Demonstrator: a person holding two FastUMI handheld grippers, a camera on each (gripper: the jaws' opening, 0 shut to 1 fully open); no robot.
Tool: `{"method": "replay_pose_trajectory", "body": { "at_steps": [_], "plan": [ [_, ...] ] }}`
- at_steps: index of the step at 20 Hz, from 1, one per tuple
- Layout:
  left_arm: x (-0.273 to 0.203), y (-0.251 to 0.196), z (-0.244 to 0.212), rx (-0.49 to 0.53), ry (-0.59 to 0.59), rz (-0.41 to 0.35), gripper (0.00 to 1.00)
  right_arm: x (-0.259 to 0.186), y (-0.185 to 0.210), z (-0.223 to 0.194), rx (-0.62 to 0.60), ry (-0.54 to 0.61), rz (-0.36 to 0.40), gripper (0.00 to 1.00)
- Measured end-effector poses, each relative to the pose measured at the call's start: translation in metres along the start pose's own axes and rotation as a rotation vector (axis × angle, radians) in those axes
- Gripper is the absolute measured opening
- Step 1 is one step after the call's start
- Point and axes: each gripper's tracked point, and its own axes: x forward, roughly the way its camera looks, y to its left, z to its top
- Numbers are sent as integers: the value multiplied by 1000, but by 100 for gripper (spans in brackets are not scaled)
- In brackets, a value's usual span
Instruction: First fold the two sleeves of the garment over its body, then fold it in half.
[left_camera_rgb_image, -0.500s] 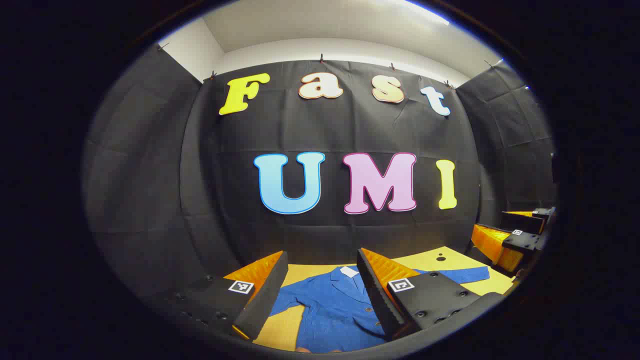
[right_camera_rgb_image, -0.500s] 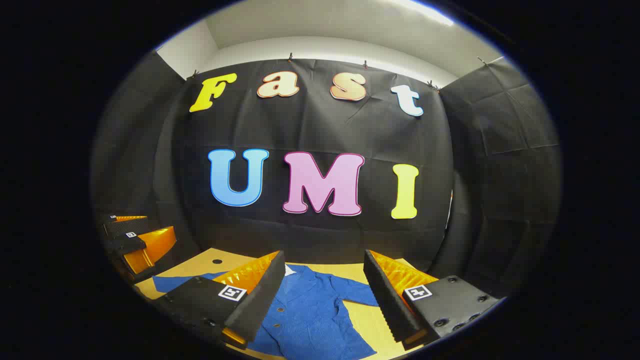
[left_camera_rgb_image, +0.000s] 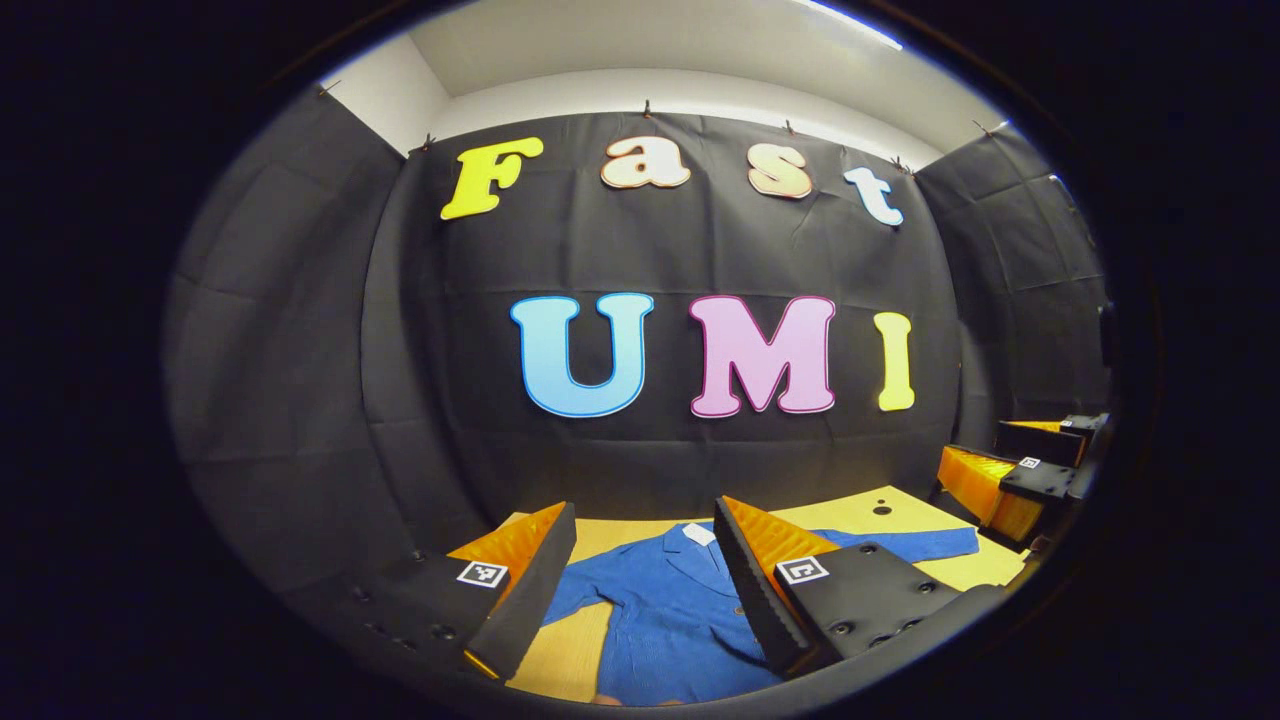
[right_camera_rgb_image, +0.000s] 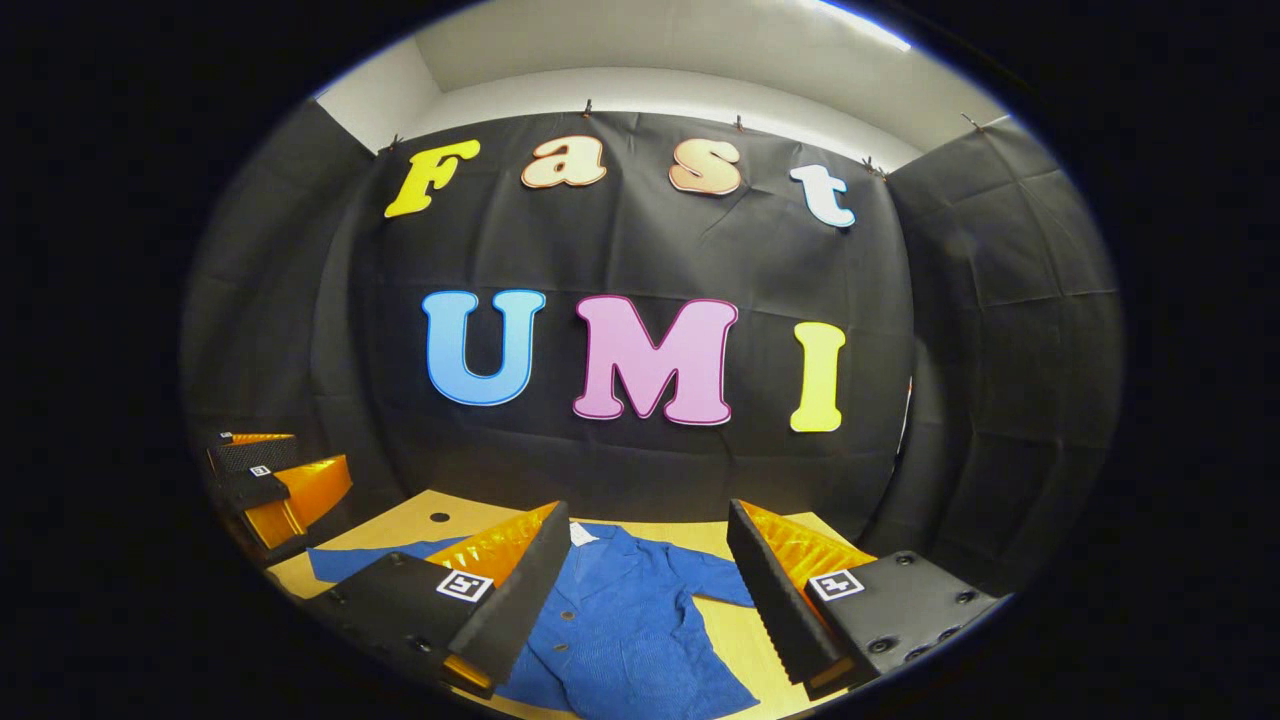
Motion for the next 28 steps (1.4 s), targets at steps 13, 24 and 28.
{"method": "replay_pose_trajectory", "body": {
  "at_steps": [13, 24, 28],
  "plan": [
    [-7, 14, 3, 15, -18, 29, 81, -1, 29, 9, -10, -23, 67, 99],
    [-30, 29, -10, 11, 0, -31, 78, -12, 21, 15, -43, -28, -21, 98],
    [-20, 15, -8, 12, 2, -34, 80, 3, 19, 0, -3, 8, 3, 98]
  ]
}}
